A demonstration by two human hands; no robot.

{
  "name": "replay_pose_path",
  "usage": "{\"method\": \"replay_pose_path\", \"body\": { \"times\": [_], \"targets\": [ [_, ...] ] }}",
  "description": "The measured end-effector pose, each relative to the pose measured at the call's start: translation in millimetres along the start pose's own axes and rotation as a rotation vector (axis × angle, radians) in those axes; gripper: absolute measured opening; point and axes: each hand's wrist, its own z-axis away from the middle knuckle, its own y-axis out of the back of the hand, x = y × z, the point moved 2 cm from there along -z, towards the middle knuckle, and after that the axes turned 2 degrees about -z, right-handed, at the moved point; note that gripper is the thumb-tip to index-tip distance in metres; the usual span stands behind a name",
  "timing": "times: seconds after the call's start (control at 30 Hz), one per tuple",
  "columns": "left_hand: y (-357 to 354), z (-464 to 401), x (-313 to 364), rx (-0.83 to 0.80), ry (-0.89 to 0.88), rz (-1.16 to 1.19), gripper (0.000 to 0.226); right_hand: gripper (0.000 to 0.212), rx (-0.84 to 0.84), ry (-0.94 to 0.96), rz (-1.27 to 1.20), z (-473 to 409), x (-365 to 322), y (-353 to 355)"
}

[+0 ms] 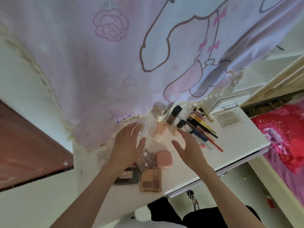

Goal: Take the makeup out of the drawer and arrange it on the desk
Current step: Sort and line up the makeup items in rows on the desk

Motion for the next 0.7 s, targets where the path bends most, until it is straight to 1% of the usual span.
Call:
{"method": "replay_pose_path", "body": {
  "times": [0.13, 0.23, 0.33, 0.43, 0.53, 0.6, 0.7],
  "targets": [
    [-7, -12, 43, -0.007, -0.147, -0.062, 0.05, 0.051, 0.101, 0.054, 0.028, -1, 18, 32],
    [-9, -24, 65, -0.027, -0.185, -0.067, 0.057, 0.049, 0.126, 0.064, 0.003, -13, 34, 52],
    [-11, -46, 83, 0.013, -0.197, -0.06, 0.053, 0.045, 0.155, 0.107, -0.027, -36, 52, 74],
    [-16, -78, 108, 0.043, -0.144, -0.06, 0.052, 0.046, 0.105, 0.127, -0.037, -73, 73, 92],
    [-29, -111, 136, 0.078, -0.081, -0.085, 0.055, 0.047, 0.003, 0.165, -0.049, -116, 101, 102],
    [-44, -130, 152, 0.073, -0.007, -0.087, 0.06, 0.05, -0.101, 0.229, -0.003, -140, 116, 106],
    [-63, -155, 170, 0.051, 0.06, -0.114, 0.063, 0.052, -0.189, 0.338, 0.05, -167, 133, 116]
  ]
}}
